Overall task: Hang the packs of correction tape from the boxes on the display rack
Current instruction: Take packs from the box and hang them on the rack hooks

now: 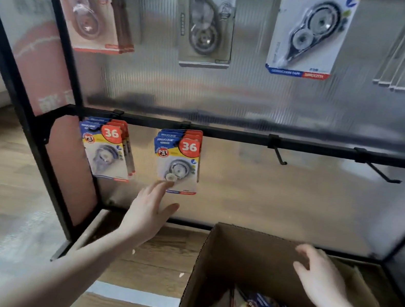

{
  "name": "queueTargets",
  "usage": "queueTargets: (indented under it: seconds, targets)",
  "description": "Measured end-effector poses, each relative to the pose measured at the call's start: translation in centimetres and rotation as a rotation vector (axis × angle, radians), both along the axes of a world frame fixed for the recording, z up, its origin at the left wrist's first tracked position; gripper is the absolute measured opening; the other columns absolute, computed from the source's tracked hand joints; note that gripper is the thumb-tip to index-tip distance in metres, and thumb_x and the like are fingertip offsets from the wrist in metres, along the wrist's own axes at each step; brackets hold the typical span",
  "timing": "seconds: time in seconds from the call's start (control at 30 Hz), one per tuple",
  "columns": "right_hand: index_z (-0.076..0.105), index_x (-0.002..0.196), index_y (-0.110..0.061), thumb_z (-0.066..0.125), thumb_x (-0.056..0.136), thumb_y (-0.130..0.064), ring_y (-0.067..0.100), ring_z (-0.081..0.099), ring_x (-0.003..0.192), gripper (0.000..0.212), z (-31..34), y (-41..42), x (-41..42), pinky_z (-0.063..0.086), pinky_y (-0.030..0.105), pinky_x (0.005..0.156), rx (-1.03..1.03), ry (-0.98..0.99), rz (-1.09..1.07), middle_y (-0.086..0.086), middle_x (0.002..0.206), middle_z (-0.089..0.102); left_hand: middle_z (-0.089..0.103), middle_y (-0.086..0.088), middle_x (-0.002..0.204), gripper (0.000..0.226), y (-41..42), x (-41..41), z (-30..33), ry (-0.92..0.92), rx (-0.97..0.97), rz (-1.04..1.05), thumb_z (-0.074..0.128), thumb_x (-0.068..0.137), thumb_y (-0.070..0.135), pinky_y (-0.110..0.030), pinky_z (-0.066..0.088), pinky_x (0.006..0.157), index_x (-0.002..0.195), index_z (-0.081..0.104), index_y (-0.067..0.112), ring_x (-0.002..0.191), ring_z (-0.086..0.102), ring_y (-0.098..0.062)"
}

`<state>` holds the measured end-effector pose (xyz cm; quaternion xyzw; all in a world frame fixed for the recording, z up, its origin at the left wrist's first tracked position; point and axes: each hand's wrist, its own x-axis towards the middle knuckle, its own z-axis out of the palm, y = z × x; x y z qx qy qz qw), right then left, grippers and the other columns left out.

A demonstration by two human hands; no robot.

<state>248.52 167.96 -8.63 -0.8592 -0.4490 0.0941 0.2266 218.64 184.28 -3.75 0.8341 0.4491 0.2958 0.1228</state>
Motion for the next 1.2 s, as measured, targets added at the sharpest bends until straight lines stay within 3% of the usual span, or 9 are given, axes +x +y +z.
queueTargets:
  seconds: [0.17, 0.4, 0.53, 0.73, 0.9, 1.07, 1.2]
  targets:
    - [0.048, 0.128, -0.024, 0.051, 0.093, -0.026, 0.020, 0.052, 0.113, 0.035, -1.5, -3.1, 2.3, 0.047, 0.028, 0.083, -0.147, -0.113, -0.018, 0.001, 0.131, 0.048, 0.044, -0.004, 0.139, 0.051, -2.3, 4.6, -1.3, 0.167, 0.041, -0.064, 0.060, 0.088, 0.028, -0.033, 0.033, 0.102, 0.135, 0.044, 0.013, 0.128, 0.039, -0.023]
    - [0.042, 0.131, -0.023, 0.046, 0.094, -0.027, 0.021, 0.043, 0.121, 0.037, -4.1, -5.8, 3.9, 0.037, 0.030, 0.098, -0.251, -0.307, 0.077, 0.001, 0.129, 0.046, 0.028, -0.003, 0.151, 0.056, -5.0, 9.2, -3.4, 0.370, -0.008, -0.124, 0.049, 0.093, 0.037, -0.034, 0.018, 0.114, 0.143, 0.031, 0.017, 0.141, 0.016, -0.020]
    - [0.043, 0.128, -0.022, 0.044, 0.094, -0.026, 0.023, 0.043, 0.120, 0.034, -5.3, -5.8, 3.5, 0.036, 0.032, 0.100, -0.287, -0.314, 0.095, 0.003, 0.128, 0.046, 0.020, -0.003, 0.154, 0.060, -6.6, 10.5, -5.2, 0.496, 0.018, -0.176, 0.044, 0.094, 0.041, -0.032, 0.012, 0.115, 0.145, 0.024, 0.018, 0.143, 0.010, -0.020]
    - [0.043, 0.125, -0.019, 0.042, 0.093, -0.015, 0.023, 0.044, 0.117, 0.032, -7.6, -6.8, 3.3, 0.033, 0.031, 0.099, -0.468, -0.488, 0.229, 0.004, 0.123, 0.048, 0.005, -0.009, 0.156, 0.063, -8.0, 12.1, -7.6, 0.769, 0.097, -0.290, 0.041, 0.096, 0.032, -0.032, -0.004, 0.115, 0.147, 0.013, 0.010, 0.144, -0.005, -0.022]
    - [0.039, 0.134, -0.013, 0.042, 0.091, -0.007, 0.026, 0.043, 0.123, 0.044, -9.8, -8.0, 3.4, 0.035, 0.035, 0.102, -0.714, -0.418, 0.459, 0.009, 0.133, 0.046, 0.013, -0.009, 0.154, 0.057, -9.3, 13.1, -10.6, 1.034, -0.008, -0.480, 0.041, 0.095, 0.010, -0.034, 0.006, 0.115, 0.147, 0.018, 0.012, 0.144, 0.003, -0.025]
    - [0.041, 0.133, -0.016, 0.040, 0.092, -0.009, 0.028, 0.048, 0.121, 0.042, -11.0, -8.3, 3.0, 0.041, 0.039, 0.099, -0.891, -0.216, 0.552, 0.008, 0.135, 0.048, 0.036, -0.007, 0.143, 0.051, -8.7, 12.0, -13.6, 1.322, -0.029, -0.615, 0.048, 0.092, 0.011, -0.034, 0.028, 0.107, 0.140, 0.032, 0.013, 0.133, 0.030, -0.026]
    - [0.042, 0.128, -0.018, 0.045, 0.089, -0.014, 0.027, 0.052, 0.115, 0.040, -11.1, -8.2, 2.4, 0.044, 0.036, 0.089, -0.971, -0.114, 0.562, 0.007, 0.128, 0.053, 0.039, -0.008, 0.138, 0.042, -8.4, 11.6, -14.3, 1.381, -0.060, -0.649, 0.043, 0.094, 0.009, -0.035, 0.034, 0.097, 0.136, 0.040, 0.013, 0.126, 0.037, -0.028]
